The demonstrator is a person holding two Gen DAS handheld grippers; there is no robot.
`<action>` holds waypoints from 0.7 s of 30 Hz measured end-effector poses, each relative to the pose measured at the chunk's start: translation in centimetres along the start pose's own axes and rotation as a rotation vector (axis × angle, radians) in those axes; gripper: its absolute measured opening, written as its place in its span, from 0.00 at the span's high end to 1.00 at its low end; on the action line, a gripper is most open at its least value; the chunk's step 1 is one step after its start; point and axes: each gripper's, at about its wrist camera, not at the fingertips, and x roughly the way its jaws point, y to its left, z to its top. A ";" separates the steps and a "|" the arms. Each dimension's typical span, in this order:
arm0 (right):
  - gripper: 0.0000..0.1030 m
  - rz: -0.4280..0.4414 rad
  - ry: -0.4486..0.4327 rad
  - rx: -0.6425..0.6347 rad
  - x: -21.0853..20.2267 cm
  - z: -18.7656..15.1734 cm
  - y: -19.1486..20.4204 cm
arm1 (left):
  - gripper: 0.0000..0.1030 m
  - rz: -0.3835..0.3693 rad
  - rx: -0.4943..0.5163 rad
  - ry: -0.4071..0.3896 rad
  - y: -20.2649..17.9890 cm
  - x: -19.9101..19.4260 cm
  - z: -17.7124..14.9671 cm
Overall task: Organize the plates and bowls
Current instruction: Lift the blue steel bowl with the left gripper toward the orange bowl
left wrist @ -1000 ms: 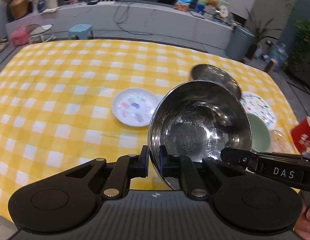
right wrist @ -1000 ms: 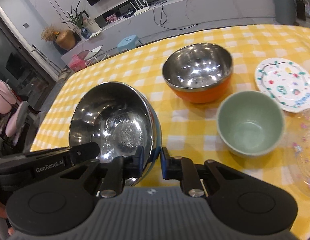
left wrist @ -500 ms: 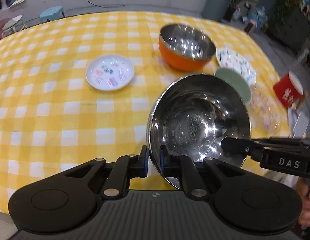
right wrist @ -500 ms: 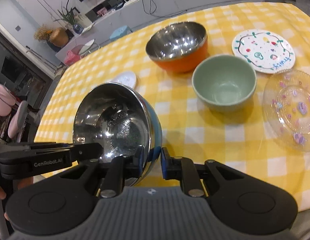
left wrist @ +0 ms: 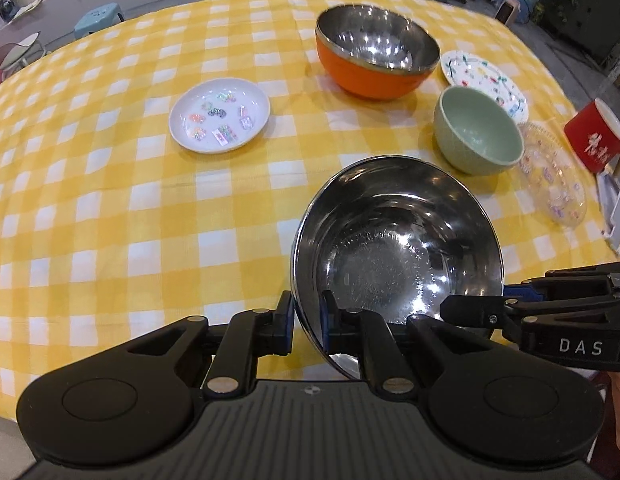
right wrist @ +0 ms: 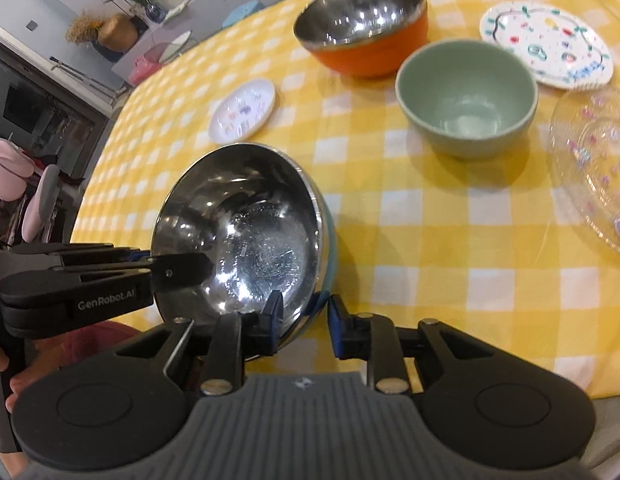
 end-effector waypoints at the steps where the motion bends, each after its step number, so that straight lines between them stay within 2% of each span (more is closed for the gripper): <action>1: 0.75 -0.004 0.009 0.000 0.2 -0.1 0.0 | 0.87 0.004 0.001 0.011 -0.1 0.2 0.0; 7: 0.71 0.013 0.017 0.006 0.4 -0.1 0.0 | 0.82 0.008 -0.013 0.032 0.4 0.9 0.1; 11: 0.66 0.025 0.004 0.005 0.2 -0.1 -0.1 | 0.80 0.017 -0.014 0.005 0.5 0.6 0.1; 12: 0.63 0.021 -0.005 -0.008 0.1 -0.1 0.1 | 0.74 0.020 -0.001 -0.014 0.3 0.4 0.0; 13: 0.52 0.011 -0.027 -0.041 -0.1 -0.2 0.5 | 0.68 0.021 0.009 -0.031 0.2 0.3 0.0; 14: 0.41 -0.002 -0.047 -0.069 -0.4 -0.2 1.0 | 0.67 0.019 0.021 -0.047 0.0 0.0 0.0; 16: 0.31 -0.017 -0.080 -0.101 -1.0 -0.2 1.6 | 0.57 0.013 0.030 -0.068 -0.1 -0.3 0.0; 21: 0.13 -0.071 -0.148 -0.177 -2.1 -0.1 2.4 | 0.42 0.008 0.038 -0.137 -0.2 -1.1 0.1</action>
